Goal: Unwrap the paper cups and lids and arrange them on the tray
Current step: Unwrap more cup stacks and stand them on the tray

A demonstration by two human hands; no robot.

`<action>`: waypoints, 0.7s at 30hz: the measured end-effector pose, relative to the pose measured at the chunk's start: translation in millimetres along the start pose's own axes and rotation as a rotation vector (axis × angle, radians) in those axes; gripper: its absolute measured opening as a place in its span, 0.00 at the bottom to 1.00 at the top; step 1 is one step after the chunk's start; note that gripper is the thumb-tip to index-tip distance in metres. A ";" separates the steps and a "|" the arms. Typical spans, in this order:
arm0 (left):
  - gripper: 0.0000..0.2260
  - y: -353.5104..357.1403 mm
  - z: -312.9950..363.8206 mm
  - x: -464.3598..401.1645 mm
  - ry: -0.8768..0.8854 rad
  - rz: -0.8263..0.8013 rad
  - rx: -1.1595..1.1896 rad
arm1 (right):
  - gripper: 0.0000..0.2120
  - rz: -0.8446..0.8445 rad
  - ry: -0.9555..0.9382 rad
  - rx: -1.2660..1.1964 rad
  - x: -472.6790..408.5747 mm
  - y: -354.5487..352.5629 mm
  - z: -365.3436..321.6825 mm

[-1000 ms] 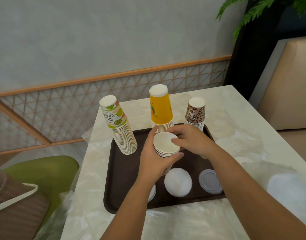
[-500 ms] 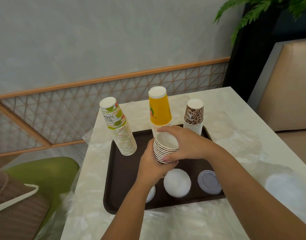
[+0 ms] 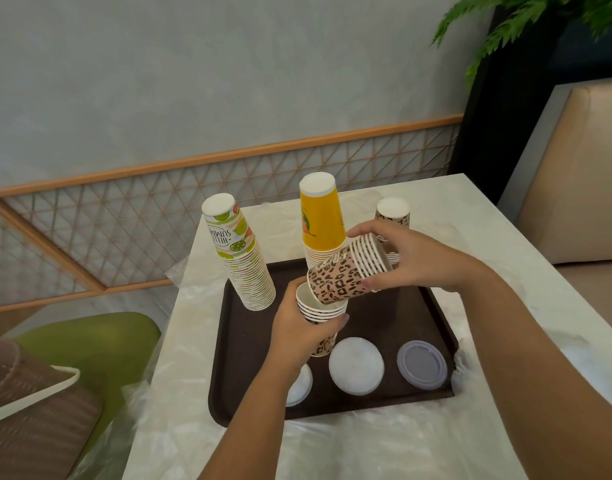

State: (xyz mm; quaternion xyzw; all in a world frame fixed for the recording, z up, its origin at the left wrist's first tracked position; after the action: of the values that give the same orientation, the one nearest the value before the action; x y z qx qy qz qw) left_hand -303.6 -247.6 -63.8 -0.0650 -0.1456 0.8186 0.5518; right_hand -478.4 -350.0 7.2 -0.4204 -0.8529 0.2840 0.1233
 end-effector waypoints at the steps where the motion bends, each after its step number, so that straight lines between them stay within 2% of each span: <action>1: 0.31 0.3 0.7 -0.6 0.006 0.008 0.011 | 0.31 -0.012 -0.001 0.005 1.4 -2.3 1.8; 3: 0.30 1.6 2.6 -1.6 0.012 0.014 0.029 | 0.30 -0.040 0.003 0.068 2.6 -5.2 5.4; 6: 0.31 4.3 7.4 -3.0 0.034 0.004 0.029 | 0.33 -0.116 0.035 0.215 3.3 -6.6 12.6; 8: 0.31 5.6 11.4 -3.6 0.046 0.001 0.021 | 0.34 -0.084 0.022 0.239 4.3 -7.4 14.7; 9: 0.31 6.3 13.6 -3.9 0.047 0.002 0.018 | 0.34 -0.001 -0.005 0.171 3.5 -9.2 13.2; 12: 0.32 9.6 19.2 -5.5 0.049 -0.007 -0.001 | 0.39 0.382 -0.074 -0.223 -10.1 -17.6 14.6; 14: 0.32 12.9 20.5 -6.5 0.042 -0.015 -0.009 | 0.40 0.585 -0.079 -0.245 -27.7 -21.2 26.6; 17: 0.31 15.6 22.9 -6.8 0.022 -0.020 -0.003 | 0.38 0.710 -0.008 -0.192 -49.6 -18.2 49.5; 21: 0.31 17.5 26.2 -10.3 -0.006 -0.070 -0.005 | 0.38 0.756 0.071 -0.166 -58.7 -7.4 77.1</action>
State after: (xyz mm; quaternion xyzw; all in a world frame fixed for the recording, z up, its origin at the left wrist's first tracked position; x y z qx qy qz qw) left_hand -322.2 -267.6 -44.9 -0.0588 -0.1512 0.7985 0.5797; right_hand -481.7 -429.1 -49.0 -0.7232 -0.6530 0.2248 0.0051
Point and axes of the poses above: each hand's wrist, its own x-axis away from the middle knuckle, its own y-axis out of the palm, z = x × y, the point moved 2 cm from there along -x, towards the middle knuckle, and after that the axes turned 6 degrees about z, right-handed, at the moved point
